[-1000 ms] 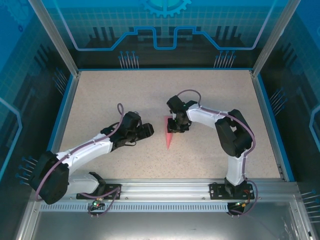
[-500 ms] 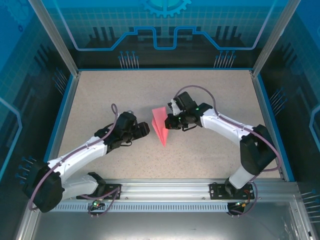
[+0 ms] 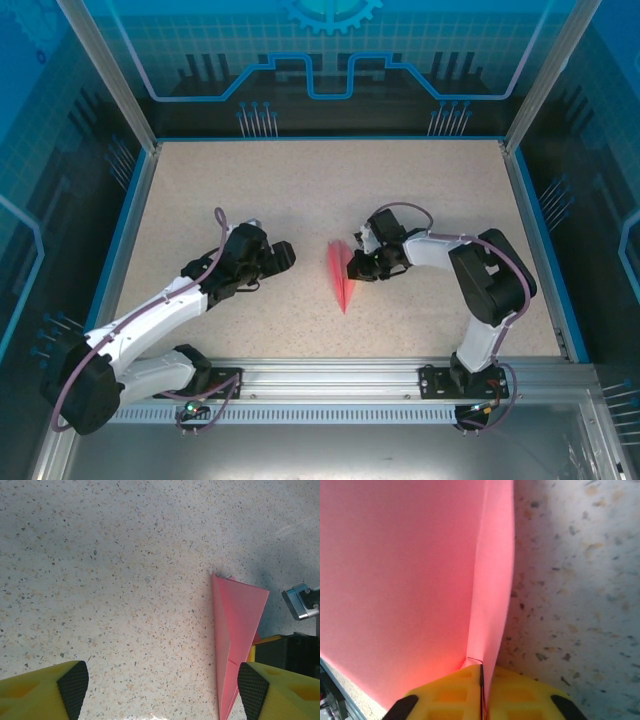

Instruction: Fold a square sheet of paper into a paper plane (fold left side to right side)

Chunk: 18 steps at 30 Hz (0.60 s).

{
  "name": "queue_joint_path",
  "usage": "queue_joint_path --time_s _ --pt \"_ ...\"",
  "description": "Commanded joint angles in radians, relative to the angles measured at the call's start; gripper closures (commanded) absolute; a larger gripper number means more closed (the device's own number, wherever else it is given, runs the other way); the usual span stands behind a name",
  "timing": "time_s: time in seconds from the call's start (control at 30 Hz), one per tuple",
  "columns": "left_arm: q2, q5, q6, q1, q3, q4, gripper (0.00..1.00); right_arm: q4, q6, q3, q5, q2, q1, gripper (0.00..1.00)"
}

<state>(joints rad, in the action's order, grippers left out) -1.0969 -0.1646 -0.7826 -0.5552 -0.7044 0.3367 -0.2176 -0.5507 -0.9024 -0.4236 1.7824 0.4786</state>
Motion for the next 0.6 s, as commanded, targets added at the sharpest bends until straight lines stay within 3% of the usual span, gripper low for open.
queue_joint_path --time_s 0.0,0.13,0.23,0.4,0.57 --pt "-0.002 0.000 0.011 0.009 -0.025 0.022 0.18 -0.036 0.058 0.003 0.024 -0.037 -0.014 0.80" --pt "-0.009 0.004 0.020 0.010 -0.033 0.021 0.17 -0.145 0.080 -0.015 0.097 -0.124 -0.014 0.65" --pt "-0.012 0.001 0.028 0.011 -0.038 0.016 0.16 -0.299 0.088 -0.065 0.229 -0.204 -0.003 0.54" --pt "-0.021 -0.004 0.031 0.015 -0.039 -0.019 0.13 -0.473 0.059 -0.146 0.318 -0.266 0.065 0.46" --pt "-0.046 0.001 0.031 0.017 -0.045 -0.035 0.12 -0.496 -0.043 -0.183 0.344 -0.191 0.201 0.44"
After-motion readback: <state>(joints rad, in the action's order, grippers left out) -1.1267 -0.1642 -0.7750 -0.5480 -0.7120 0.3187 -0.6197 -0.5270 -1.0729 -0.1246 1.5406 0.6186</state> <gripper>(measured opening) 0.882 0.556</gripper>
